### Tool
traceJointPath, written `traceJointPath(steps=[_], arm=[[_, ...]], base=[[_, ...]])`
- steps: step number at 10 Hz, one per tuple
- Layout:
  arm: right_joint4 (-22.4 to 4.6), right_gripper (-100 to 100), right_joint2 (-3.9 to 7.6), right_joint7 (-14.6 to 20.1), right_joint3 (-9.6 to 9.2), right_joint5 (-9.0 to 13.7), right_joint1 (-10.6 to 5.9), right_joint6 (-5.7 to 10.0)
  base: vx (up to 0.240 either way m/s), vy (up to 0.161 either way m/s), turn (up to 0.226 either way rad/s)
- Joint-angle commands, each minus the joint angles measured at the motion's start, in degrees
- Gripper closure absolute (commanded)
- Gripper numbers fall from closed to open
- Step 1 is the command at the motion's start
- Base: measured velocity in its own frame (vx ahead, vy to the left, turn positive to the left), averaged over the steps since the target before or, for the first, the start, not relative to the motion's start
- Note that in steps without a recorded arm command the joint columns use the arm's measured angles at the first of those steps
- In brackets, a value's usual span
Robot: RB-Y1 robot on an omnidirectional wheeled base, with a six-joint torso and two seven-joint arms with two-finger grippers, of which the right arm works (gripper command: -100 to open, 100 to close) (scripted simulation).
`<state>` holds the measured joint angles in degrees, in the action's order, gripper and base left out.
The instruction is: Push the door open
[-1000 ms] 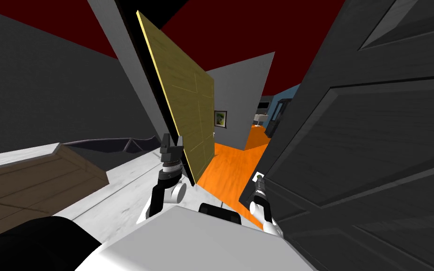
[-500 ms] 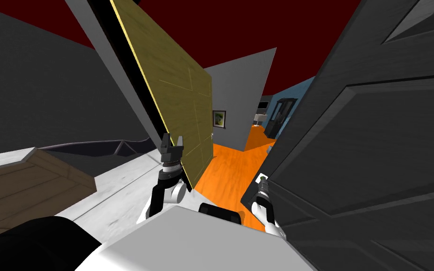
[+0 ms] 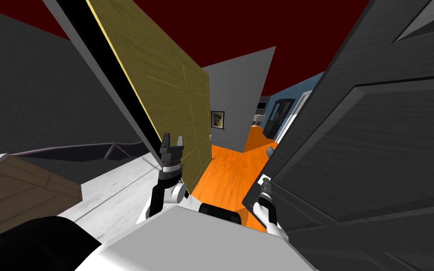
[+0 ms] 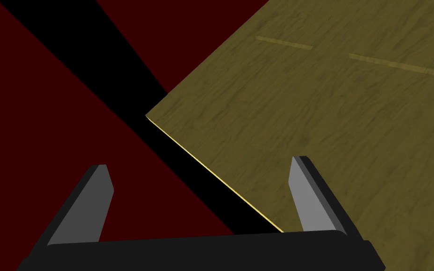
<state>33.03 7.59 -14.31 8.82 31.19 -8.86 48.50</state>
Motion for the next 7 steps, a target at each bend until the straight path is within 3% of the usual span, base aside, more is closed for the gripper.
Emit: traceJointPath(steps=[1,3,4,7], arm=[[1.7,100,0.37,-0.7,0.94,0.5,1.16,-0.15],[1.7,100,0.37,-0.7,0.94,0.5,1.16,-0.15],[1.5,100,0.66,-1.1,2.05,1.3,1.23,0.02],[1.4,100,0.94,-1.5,3.10,2.0,1.29,0.17]], base=[[0.120,0.007,-0.028],[0.021,-0.001,-0.001],[0.107,0.014,-0.070],[0.152,0.013,-0.038]])
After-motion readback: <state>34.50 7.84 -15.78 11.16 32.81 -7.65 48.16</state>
